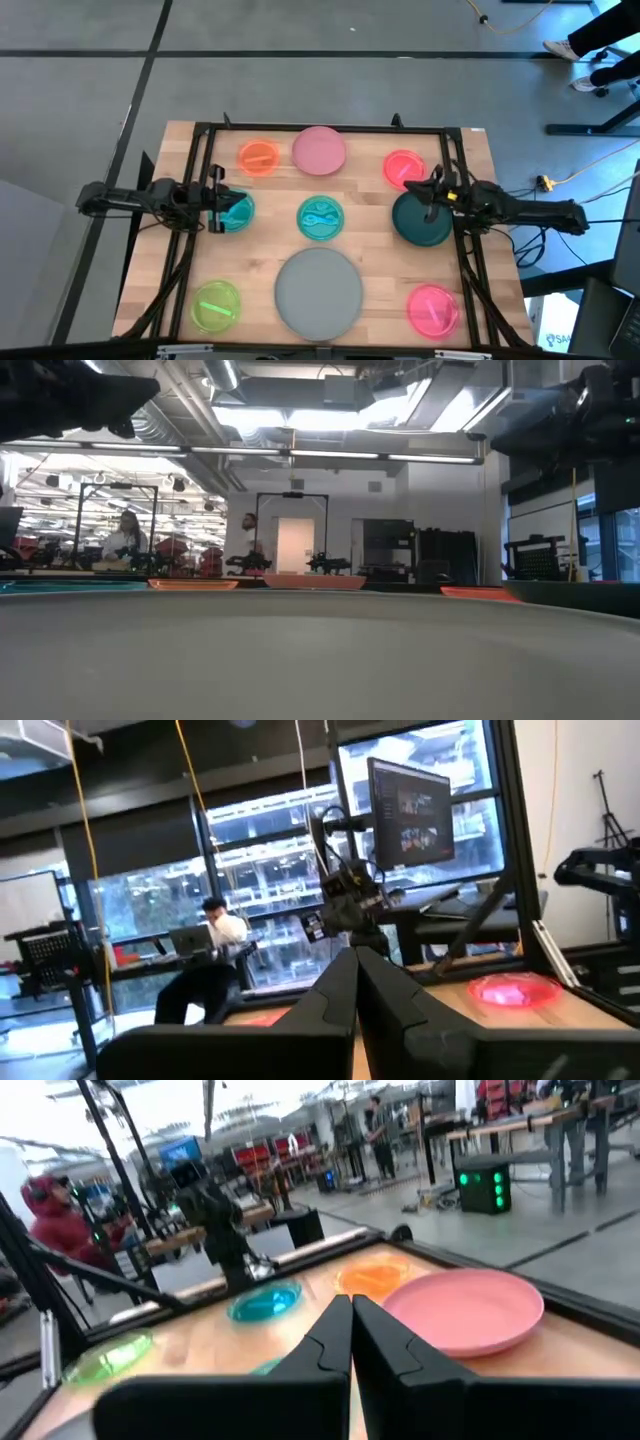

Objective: Stack plastic plates
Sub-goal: Stack the dark blue plate on top of gray plate

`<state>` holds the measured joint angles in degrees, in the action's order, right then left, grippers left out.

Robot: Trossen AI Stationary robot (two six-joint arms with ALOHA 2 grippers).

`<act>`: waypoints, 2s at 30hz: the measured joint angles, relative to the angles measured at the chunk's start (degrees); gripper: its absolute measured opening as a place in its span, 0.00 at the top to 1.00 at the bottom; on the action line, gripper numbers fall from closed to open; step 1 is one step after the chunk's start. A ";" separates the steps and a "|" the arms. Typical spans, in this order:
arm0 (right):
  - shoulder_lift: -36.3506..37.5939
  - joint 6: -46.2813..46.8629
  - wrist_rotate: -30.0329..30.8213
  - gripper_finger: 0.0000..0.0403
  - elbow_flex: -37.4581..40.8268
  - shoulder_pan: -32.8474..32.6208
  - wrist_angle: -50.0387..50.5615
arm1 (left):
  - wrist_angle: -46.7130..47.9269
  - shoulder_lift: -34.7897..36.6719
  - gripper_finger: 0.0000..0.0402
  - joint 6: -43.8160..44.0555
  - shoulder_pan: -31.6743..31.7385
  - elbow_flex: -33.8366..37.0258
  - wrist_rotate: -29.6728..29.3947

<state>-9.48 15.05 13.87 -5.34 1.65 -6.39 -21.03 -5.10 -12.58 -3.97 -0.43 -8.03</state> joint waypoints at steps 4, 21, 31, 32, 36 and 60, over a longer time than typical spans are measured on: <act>-11.29 -0.15 -0.13 0.99 -0.14 -1.59 -8.81 | -3.55 -5.40 1.00 0.00 -0.01 0.00 -0.01; -48.47 -5.63 -0.63 0.99 -22.48 -11.37 -0.03 | -9.35 -30.97 1.00 -7.27 0.10 -12.61 0.08; -51.33 4.74 -0.82 0.99 -29.53 -15.67 16.83 | -10.19 -34.36 1.00 -2.95 0.05 -12.79 2.62; -51.33 6.25 -0.92 0.99 -29.55 -15.82 17.31 | -10.46 -34.35 1.00 -2.91 0.07 -12.79 2.67; -51.33 9.69 -1.04 0.99 -29.55 -17.08 18.99 | -10.89 -34.34 1.00 -2.87 0.07 -12.79 4.17; -51.64 32.97 -2.91 0.50 -29.55 -26.67 48.05 | -10.58 -37.28 1.00 5.92 0.04 -12.74 2.60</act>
<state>-61.12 48.02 10.96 -34.89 -25.02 41.66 -31.62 -42.39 -6.66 -3.92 -13.17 -5.42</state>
